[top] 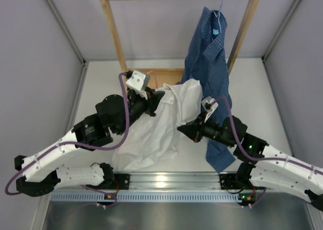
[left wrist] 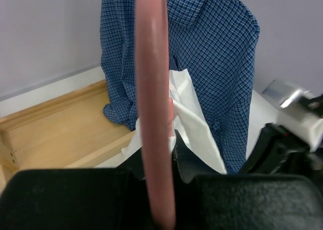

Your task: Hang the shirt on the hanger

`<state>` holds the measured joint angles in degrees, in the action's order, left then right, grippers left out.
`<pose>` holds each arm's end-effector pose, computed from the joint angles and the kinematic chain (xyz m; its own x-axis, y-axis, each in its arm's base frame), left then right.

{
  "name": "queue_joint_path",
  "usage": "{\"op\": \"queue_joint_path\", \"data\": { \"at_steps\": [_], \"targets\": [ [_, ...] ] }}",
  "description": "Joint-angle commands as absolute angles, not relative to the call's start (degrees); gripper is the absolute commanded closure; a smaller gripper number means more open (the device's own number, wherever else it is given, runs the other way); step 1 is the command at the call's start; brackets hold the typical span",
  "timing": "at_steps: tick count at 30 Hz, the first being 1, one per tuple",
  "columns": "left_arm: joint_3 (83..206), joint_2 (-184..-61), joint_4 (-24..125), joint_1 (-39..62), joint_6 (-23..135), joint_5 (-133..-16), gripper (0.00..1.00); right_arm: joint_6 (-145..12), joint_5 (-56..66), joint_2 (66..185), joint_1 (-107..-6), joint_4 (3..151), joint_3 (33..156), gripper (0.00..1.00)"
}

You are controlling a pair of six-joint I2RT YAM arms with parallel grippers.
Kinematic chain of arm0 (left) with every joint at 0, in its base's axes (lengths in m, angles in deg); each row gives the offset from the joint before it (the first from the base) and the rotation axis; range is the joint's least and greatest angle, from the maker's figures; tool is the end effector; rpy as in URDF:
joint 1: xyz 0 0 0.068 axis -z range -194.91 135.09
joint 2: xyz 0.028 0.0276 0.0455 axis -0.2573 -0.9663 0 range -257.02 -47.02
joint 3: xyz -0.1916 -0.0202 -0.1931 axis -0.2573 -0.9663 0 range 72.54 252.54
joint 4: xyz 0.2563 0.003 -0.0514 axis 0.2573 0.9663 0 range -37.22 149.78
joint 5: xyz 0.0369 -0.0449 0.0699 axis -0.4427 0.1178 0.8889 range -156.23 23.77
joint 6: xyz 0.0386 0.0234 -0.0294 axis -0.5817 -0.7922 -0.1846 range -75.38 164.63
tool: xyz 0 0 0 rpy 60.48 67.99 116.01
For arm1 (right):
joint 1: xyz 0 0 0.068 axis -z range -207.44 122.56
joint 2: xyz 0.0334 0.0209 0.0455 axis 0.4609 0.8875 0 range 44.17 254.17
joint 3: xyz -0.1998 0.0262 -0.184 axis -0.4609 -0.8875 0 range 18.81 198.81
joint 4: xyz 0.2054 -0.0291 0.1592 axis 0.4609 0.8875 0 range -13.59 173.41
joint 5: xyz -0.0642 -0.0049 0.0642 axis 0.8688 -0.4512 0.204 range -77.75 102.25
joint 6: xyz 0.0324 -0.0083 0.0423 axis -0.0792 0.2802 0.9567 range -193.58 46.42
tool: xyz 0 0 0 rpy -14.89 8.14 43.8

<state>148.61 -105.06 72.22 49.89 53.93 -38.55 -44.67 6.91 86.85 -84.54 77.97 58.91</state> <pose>0.1001 -0.1740 0.4678 -0.1078 -0.1069 -0.9884 0.5939 0.7904 -0.1503 0.0963 0.1550 0.3335 -0.4628 0.1707 -0.8699 -0.7569 0.4346 0.4880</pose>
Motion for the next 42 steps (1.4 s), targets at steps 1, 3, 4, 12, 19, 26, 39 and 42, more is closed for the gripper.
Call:
{"op": "queue_joint_path", "data": {
  "at_steps": [1, 3, 4, 12, 19, 26, 39, 42],
  "targets": [
    [151.5, -103.9, 64.9, 47.5, 53.8, -40.0, 1.00, -39.8, 15.9, 87.8, -86.9, 69.7, 51.6, 1.00],
    [151.2, -103.7, 66.4, 45.0, 56.0, -46.5, 1.00, -39.7, 15.9, 87.1, -86.9, 68.9, 48.7, 0.95],
    [150.2, -103.3, 67.4, 41.7, 57.4, -49.4, 1.00, -39.9, 16.2, 84.8, -86.9, 69.7, 48.3, 0.87],
    [139.7, -100.3, 68.7, 25.3, 55.2, -83.3, 1.00, -45.2, 16.1, 64.3, -86.9, 97.5, 55.5, 0.52],
    [133.1, -99.7, 63.9, 25.4, 52.1, -117.7, 1.00, -55.7, 9.5, 68.6, -86.9, 106.9, 68.6, 0.49],
    [134.1, -101.8, 63.8, 28.6, 52.5, -125.6, 1.00, -61.0, -8.0, 84.1, -86.9, 98.3, 82.0, 0.49],
    [134.2, -105.6, 63.7, 36.8, 50.0, -122.4, 1.00, -59.3, -13.6, 97.4, -86.9, 87.3, 87.5, 0.70],
    [134.2, -105.7, 63.7, 36.9, 49.6, -122.2, 1.00, -58.7, -14.5, 97.7, -86.9, 85.6, 86.9, 0.86]
  ]
}}
